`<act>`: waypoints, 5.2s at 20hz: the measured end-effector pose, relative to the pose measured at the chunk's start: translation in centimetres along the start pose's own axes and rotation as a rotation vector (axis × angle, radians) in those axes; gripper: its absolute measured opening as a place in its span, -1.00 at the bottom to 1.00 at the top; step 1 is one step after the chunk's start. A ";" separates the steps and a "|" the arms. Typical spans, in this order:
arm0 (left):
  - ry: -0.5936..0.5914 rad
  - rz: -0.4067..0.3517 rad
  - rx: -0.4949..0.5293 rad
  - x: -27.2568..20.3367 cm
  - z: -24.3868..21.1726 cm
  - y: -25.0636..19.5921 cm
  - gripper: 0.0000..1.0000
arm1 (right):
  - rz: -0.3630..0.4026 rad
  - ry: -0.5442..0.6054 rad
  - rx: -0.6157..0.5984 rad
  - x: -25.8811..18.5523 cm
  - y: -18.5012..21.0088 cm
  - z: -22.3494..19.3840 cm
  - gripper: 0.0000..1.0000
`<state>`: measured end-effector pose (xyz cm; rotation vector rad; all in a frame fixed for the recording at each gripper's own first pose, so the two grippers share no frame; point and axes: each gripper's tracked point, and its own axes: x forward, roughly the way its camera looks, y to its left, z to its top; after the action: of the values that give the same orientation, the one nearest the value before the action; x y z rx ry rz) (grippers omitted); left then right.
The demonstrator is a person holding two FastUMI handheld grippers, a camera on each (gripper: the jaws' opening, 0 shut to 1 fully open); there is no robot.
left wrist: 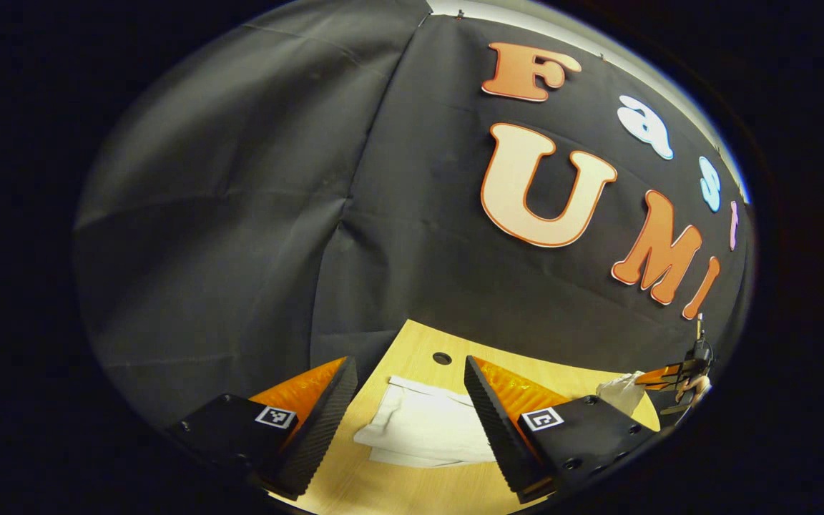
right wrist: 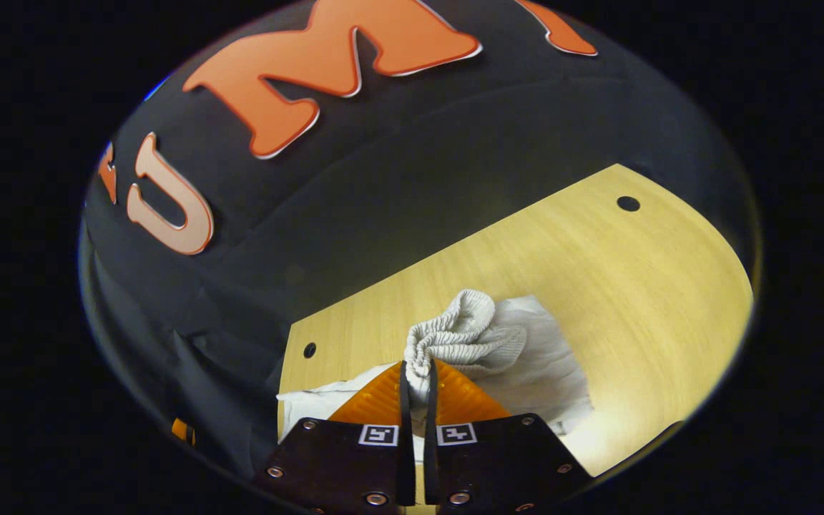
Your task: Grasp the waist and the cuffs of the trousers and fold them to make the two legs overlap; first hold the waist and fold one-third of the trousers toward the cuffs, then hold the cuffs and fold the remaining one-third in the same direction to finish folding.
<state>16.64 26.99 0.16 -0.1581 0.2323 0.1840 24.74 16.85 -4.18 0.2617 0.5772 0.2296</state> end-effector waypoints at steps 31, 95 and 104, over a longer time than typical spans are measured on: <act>0.200 0.019 -0.351 0.3 -8.9 3.4 0.97 | 0.060 0.211 -0.215 4.5 7.4 -9.7 0.96; 0.265 -0.337 -0.180 10.2 -6.6 -26.9 -0.93 | -0.094 0.086 0.077 -5.8 -17.2 -1.7 0.96; 0.391 -0.476 -0.040 10.5 -15.2 -43.4 -0.91 | -0.117 0.095 0.145 -7.1 -23.6 -2.0 0.96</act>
<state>32.10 -16.16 -11.19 -0.2838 0.5710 -0.3195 21.15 -7.07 -9.48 0.3578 0.7022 0.0871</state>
